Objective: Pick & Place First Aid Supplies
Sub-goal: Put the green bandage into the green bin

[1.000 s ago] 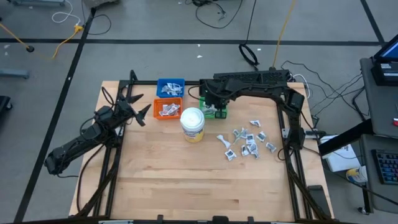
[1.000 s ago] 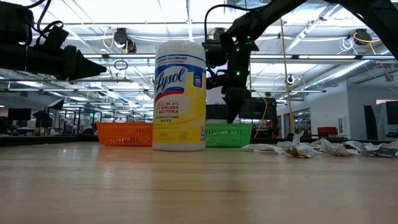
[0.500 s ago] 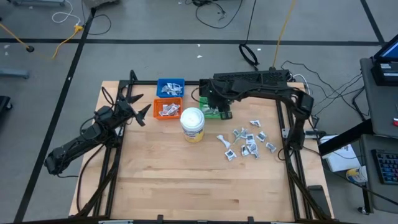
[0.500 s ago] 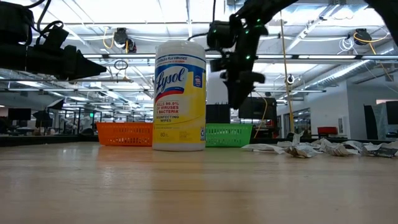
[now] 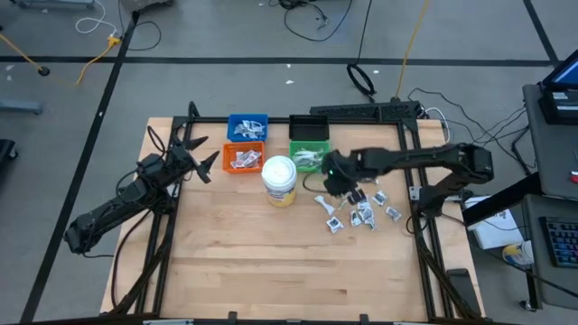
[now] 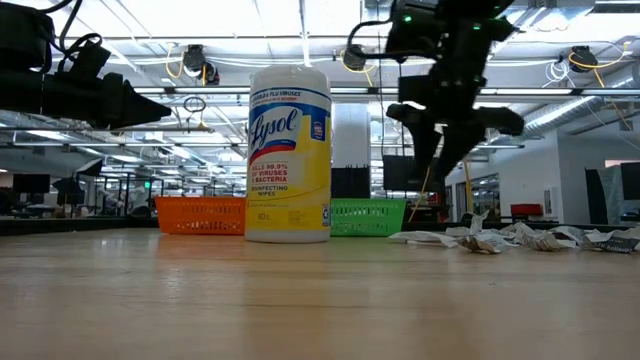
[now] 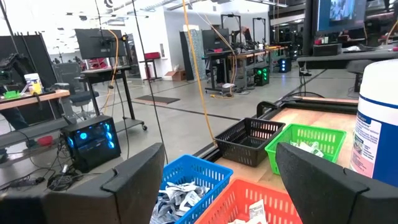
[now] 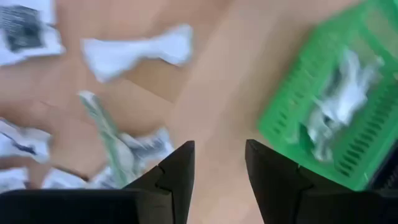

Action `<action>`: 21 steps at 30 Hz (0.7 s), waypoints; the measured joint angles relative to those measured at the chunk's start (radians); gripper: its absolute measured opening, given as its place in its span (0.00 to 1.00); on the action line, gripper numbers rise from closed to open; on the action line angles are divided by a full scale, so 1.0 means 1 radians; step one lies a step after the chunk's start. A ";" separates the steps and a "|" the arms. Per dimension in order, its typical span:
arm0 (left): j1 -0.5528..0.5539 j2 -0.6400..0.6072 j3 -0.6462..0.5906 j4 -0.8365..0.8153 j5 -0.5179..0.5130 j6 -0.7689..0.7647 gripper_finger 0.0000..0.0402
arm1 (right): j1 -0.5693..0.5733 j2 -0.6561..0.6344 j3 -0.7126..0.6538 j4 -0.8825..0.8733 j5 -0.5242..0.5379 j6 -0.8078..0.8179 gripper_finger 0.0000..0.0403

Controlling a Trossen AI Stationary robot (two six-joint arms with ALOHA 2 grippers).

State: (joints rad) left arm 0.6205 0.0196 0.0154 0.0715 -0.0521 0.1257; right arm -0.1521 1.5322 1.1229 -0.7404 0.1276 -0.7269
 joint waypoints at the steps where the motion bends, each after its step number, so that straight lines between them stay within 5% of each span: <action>1: 0.000 0.000 0.000 0.000 0.000 0.000 0.77 | 0.017 -0.013 -0.027 0.018 0.000 0.000 0.34; 21: 0.000 0.000 0.000 0.000 0.000 0.000 0.77 | 0.150 -0.042 -0.260 0.125 -0.050 0.024 0.33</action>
State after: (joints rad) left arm 0.6205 0.0194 0.0154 0.0715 -0.0521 0.1257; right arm -0.0017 1.4902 0.8627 -0.6158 0.0773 -0.7027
